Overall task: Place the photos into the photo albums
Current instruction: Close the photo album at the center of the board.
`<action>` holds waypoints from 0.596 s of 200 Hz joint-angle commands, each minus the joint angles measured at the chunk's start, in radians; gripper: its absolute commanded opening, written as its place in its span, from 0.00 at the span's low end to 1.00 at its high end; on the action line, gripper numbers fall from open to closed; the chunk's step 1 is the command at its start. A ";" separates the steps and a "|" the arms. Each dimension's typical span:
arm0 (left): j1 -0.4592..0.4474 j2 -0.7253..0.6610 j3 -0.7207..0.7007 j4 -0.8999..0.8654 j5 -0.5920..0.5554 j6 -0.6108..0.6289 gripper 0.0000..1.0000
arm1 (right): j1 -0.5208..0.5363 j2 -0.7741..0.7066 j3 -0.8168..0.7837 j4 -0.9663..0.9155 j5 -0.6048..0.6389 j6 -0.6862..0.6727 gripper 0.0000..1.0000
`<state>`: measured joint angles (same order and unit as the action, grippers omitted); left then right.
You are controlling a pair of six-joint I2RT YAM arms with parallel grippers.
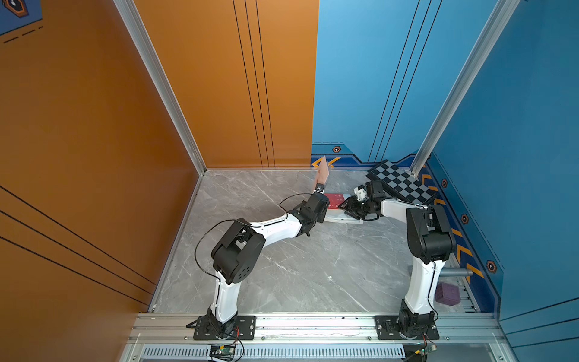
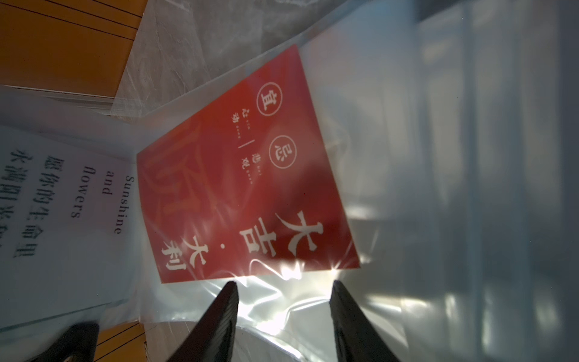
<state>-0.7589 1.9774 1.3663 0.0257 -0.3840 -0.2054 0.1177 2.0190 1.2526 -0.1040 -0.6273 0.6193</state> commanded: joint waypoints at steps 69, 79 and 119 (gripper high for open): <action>-0.066 0.065 0.116 -0.259 -0.035 0.160 0.00 | -0.193 -0.159 -0.181 0.046 0.105 0.043 0.51; -0.078 0.078 0.135 -0.279 -0.035 0.176 0.00 | -0.199 -0.136 -0.178 0.042 0.099 0.042 0.51; -0.131 0.138 0.204 -0.350 -0.040 0.233 0.00 | -0.188 -0.047 -0.152 0.055 0.030 0.060 0.51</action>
<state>-0.8463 2.0705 1.5200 -0.2260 -0.4320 -0.0257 -0.0849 1.9232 1.0912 -0.0669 -0.5716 0.6552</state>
